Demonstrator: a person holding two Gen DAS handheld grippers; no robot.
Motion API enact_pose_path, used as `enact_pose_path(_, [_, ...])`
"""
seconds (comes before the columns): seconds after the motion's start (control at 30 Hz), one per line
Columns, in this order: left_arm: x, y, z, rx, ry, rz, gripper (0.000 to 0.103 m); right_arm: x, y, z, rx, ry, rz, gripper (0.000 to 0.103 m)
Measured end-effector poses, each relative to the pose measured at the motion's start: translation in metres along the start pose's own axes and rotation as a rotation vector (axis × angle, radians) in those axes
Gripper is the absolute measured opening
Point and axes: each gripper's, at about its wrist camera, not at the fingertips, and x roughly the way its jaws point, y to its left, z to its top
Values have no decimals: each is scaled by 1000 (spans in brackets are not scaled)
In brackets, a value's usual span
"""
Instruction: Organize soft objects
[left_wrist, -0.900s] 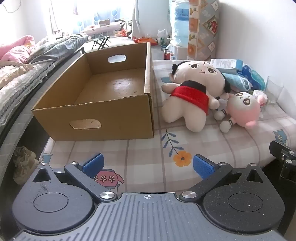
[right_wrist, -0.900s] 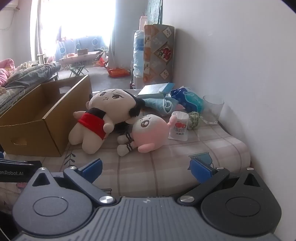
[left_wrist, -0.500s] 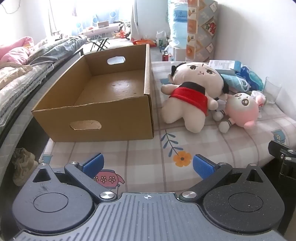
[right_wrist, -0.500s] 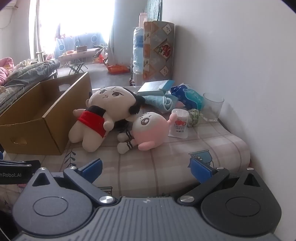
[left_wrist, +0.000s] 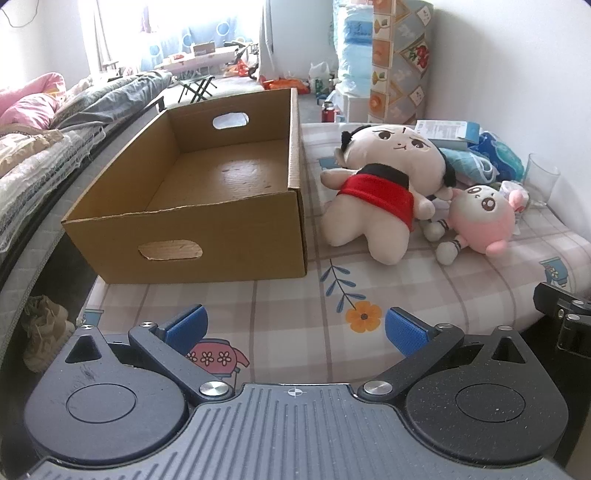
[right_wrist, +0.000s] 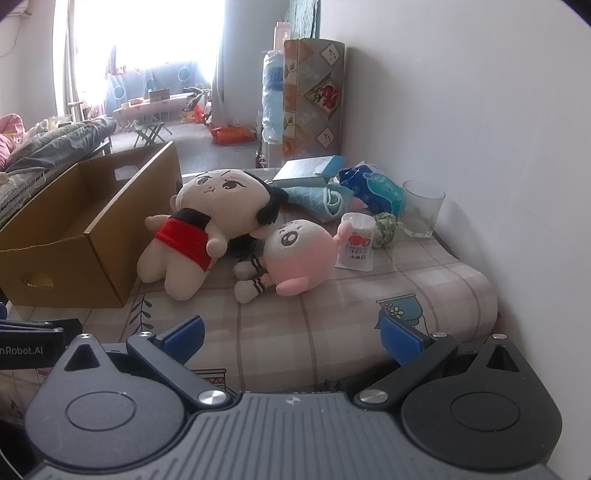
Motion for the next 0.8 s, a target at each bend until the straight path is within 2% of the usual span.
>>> enact_pose_path(0.5, [2, 2, 0, 4, 3, -7, 103, 1, 0, 1, 0, 2, 1, 103])
enact_pose_path(0.8, [3, -6, 6, 74, -1, -30, 103, -3, -7, 3, 18, -9, -19, 103])
